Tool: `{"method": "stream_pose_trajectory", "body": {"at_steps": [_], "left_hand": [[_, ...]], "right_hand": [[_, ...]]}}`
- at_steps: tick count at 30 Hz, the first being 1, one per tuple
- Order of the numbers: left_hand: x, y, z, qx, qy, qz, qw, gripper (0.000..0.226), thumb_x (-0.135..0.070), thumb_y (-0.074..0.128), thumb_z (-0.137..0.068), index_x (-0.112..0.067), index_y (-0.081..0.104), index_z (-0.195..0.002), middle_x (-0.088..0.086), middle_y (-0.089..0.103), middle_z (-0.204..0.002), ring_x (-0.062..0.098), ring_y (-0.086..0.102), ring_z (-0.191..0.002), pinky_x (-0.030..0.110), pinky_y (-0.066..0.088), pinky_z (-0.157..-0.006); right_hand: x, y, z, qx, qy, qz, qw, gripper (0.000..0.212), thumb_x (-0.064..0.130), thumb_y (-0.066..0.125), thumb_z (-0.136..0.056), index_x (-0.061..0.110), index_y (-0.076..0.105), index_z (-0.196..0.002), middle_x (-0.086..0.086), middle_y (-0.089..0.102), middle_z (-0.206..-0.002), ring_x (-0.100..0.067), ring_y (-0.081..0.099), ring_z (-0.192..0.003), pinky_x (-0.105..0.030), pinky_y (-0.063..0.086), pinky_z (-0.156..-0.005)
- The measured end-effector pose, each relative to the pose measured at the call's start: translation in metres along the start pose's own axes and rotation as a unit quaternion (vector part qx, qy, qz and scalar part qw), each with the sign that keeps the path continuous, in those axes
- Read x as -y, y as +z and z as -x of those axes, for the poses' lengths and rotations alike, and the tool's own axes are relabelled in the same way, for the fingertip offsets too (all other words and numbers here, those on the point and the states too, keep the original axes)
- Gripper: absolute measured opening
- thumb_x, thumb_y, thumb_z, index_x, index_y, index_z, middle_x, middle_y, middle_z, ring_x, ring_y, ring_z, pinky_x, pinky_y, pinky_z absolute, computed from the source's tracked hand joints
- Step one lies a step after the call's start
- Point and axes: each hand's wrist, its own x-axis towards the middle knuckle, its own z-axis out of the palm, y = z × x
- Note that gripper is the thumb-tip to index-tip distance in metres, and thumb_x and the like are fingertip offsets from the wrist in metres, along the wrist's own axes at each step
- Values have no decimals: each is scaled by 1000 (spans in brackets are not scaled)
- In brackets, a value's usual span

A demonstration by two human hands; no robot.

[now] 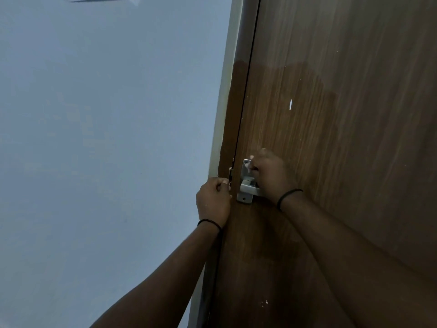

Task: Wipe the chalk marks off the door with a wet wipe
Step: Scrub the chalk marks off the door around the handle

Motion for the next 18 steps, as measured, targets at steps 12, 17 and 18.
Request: {"method": "stream_pose_trajectory", "body": {"at_steps": [12, 17, 18], "left_hand": [[-5, -4, -2, 0, 15, -11, 1000, 19, -19, 51, -99, -28, 63, -87, -2, 71, -83, 13, 68, -75, 28, 56, -78], [-5, -8, -4, 5, 20, -13, 1000, 17, -19, 50, -99, -25, 64, -92, -1, 72, -83, 14, 69, -76, 33, 59, -79], [-6, -8, -4, 6, 23, -14, 1000, 17, -19, 50, -99, -26, 64, -92, -1, 72, -83, 14, 69, -76, 34, 59, -80]], "right_hand": [[4, -22, -10, -11, 6, 32, 999, 19, 7, 53, -97, 6, 71, -100, -9, 64, -110, -18, 57, -101, -17, 38, -82], [-2, -20, -12, 25, 103, 3, 994, 15, 15, 61, -95, 5, 72, -91, -8, 71, -99, -17, 65, -90, -28, 53, -80], [-3, -22, -13, 25, 118, 8, 993, 15, 15, 61, -95, 6, 71, -87, -9, 71, -95, -17, 65, -84, -29, 53, -75]]}}
